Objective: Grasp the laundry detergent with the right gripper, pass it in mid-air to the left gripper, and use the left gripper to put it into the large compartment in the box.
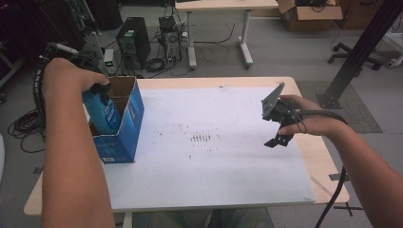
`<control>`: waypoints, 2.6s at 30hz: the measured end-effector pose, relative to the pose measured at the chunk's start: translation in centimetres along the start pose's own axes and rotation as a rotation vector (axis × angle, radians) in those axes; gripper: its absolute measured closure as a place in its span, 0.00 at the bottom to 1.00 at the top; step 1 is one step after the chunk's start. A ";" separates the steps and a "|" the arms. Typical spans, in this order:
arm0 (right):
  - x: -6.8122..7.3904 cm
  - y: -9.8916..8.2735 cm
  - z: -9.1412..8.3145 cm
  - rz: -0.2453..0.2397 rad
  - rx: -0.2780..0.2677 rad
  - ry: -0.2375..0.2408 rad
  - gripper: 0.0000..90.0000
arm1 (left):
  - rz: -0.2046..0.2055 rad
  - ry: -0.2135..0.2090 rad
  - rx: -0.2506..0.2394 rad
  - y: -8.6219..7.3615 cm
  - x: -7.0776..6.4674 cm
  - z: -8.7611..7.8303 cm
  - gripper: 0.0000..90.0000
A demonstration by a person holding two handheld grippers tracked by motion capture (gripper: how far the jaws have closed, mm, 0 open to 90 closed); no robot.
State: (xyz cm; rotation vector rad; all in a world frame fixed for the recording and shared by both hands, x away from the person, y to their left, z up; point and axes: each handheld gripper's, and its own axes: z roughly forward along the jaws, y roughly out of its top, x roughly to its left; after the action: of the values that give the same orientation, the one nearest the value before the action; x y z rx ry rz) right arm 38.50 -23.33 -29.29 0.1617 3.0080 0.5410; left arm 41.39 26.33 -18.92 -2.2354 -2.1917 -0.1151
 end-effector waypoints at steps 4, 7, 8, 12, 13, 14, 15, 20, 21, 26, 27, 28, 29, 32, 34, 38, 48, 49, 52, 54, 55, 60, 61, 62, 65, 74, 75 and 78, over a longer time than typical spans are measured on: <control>0.1 0.0 0.1 -0.002 -0.004 0.006 0.04 | 0.002 -0.011 0.008 0.0 0.1 1.1 0.43; 0.2 -0.1 0.3 0.001 0.002 0.008 0.04 | 0.005 -0.010 0.012 0.0 0.1 1.8 0.43; 0.2 0.0 0.3 0.001 0.003 0.009 0.04 | 0.004 -0.009 0.017 0.0 0.1 2.0 0.43; 0.3 0.0 0.4 -0.001 0.003 0.011 0.04 | 0.009 -0.004 0.023 0.1 0.0 2.9 0.43; 0.3 0.0 0.4 -0.001 0.005 0.012 0.04 | 0.006 -0.003 0.019 0.1 0.0 3.2 0.43; 0.4 0.0 0.4 0.002 0.008 0.013 0.04 | 0.006 -0.004 0.022 0.1 0.0 3.4 0.43; 0.3 0.0 0.4 0.002 0.010 0.014 0.04 | 0.008 -0.006 0.031 0.2 0.0 3.5 0.43; 0.2 -0.1 0.3 0.005 0.018 0.018 0.04 | 0.004 -0.006 0.037 0.4 0.0 4.8 0.43; 0.2 -0.1 0.3 0.009 0.019 0.018 0.04 | 0.005 -0.006 0.044 0.5 0.1 5.0 0.43; 0.2 -0.2 0.2 0.008 0.024 0.019 0.04 | 0.003 -0.003 0.056 0.7 0.2 6.2 0.43; 0.1 -0.2 0.2 0.008 0.025 0.019 0.04 | 0.001 -0.002 0.060 0.8 0.2 6.4 0.43; 0.1 -0.2 0.3 0.009 0.023 0.020 0.04 | 0.002 -0.001 0.065 0.9 0.2 6.6 0.43; 0.1 -0.2 0.3 0.010 0.025 0.020 0.04 | 0.001 -0.001 0.066 0.9 0.1 6.8 0.43; 0.1 -0.2 0.5 0.012 0.030 0.023 0.04 | 0.004 -0.015 0.069 1.0 0.2 7.6 0.43; 0.1 -0.2 0.6 0.012 0.031 0.025 0.04 | 0.005 -0.022 0.075 1.0 0.3 7.9 0.43; 0.0 -0.1 0.7 0.012 0.031 0.027 0.04 | 0.007 -0.015 0.077 1.1 0.2 8.5 0.43; 0.1 -0.1 1.3 0.007 0.036 0.036 0.04 | 0.010 -0.028 0.088 1.0 0.2 9.9 0.43; 0.0 -0.1 1.3 0.009 0.034 0.037 0.04 | 0.009 -0.027 0.087 1.0 0.2 10.1 0.43; 0.0 -0.1 1.3 0.008 0.032 0.038 0.04 | 0.011 -0.026 0.091 1.0 0.2 10.4 0.43; 0.1 -0.1 1.2 0.007 0.034 0.037 0.04 | 0.008 -0.027 0.092 1.0 0.2 10.6 0.43; 0.1 -0.1 1.2 0.007 0.033 0.036 0.04 | 0.007 -0.025 0.092 1.0 0.1 10.6 0.43; 0.1 -0.2 1.1 0.008 0.017 0.032 0.04 | 0.006 -0.023 0.087 0.9 0.0 10.6 0.43; 0.2 -0.2 1.1 0.008 0.017 0.031 0.04 | 0.005 -0.023 0.084 0.9 0.0 10.7 0.43; 0.2 -0.2 1.2 0.008 0.018 0.032 0.04 | 0.006 -0.024 0.085 0.9 0.1 10.7 0.43; 0.2 -0.2 1.1 0.006 0.015 0.031 0.04 | 0.003 -0.025 0.083 0.8 0.1 10.7 0.43; 0.4 -0.2 1.0 0.005 0.015 0.029 0.04 | 0.004 -0.023 0.079 0.7 0.1 10.7 0.43; 0.4 -0.3 0.9 0.005 0.016 0.029 0.04 | 0.003 -0.023 0.078 0.7 0.1 10.7 0.43; 0.4 -0.3 0.9 0.009 0.013 0.029 0.04 | 0.002 -0.023 0.075 0.6 0.1 10.7 0.43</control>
State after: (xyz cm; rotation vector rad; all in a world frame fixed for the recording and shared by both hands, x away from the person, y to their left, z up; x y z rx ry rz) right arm 38.17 -23.27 -30.28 0.1697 3.0408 0.5286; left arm 42.54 27.00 -29.58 -2.2105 -2.1672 -0.0070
